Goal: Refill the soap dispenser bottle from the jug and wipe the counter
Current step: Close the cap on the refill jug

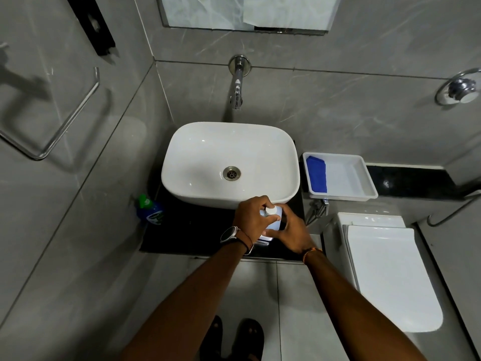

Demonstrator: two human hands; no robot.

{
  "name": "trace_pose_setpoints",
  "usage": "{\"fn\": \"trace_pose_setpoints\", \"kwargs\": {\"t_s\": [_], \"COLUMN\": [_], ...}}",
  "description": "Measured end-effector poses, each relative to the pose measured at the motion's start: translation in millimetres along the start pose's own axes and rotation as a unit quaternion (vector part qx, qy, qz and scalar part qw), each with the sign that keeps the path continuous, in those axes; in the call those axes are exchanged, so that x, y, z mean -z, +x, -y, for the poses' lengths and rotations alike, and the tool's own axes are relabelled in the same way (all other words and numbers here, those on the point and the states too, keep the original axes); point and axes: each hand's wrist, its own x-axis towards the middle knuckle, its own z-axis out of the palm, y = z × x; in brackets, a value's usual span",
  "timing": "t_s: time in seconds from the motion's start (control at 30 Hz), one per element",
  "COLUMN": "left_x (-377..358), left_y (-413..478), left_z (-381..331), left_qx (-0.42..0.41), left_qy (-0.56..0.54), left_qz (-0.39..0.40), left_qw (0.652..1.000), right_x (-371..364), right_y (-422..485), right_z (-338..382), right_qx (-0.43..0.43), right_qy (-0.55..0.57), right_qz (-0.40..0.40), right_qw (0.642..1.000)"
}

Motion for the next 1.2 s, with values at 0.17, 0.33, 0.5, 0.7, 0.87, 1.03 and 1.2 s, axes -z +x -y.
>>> {"fn": "trace_pose_setpoints", "kwargs": {"t_s": [0.17, 0.33, 0.5, 0.7, 0.87, 1.03, 1.2], "left_x": [0, 0, 0, 4, 7, 8, 9], "left_y": [-6, -10, -9, -5, -3, 2, 3], "left_z": [-2, 1, 1, -1, -5, -4, -13], "left_qx": [-0.018, -0.024, -0.009, -0.016, -0.048, -0.028, -0.068], "left_qy": [-0.021, -0.038, -0.034, 0.006, 0.015, 0.077, 0.097], "left_qz": [0.042, 0.012, 0.024, 0.038, 0.058, 0.041, 0.074], "left_qw": [0.999, 0.999, 0.999, 0.999, 0.997, 0.996, 0.99], "right_x": [0, -1, -1, -2, -3, -4, -5], "right_y": [-2, -3, -2, -1, 0, 1, 2], "right_z": [1, 2, -2, -3, -2, -4, -3], "right_qx": [0.008, 0.011, 0.011, -0.002, -0.003, -0.008, -0.014], "right_qy": [-0.009, -0.02, -0.037, -0.034, -0.042, -0.031, -0.034], "right_qz": [-0.004, -0.006, -0.008, 0.002, -0.002, 0.003, 0.003], "right_qw": [1.0, 1.0, 0.999, 0.999, 0.999, 0.999, 0.999]}}
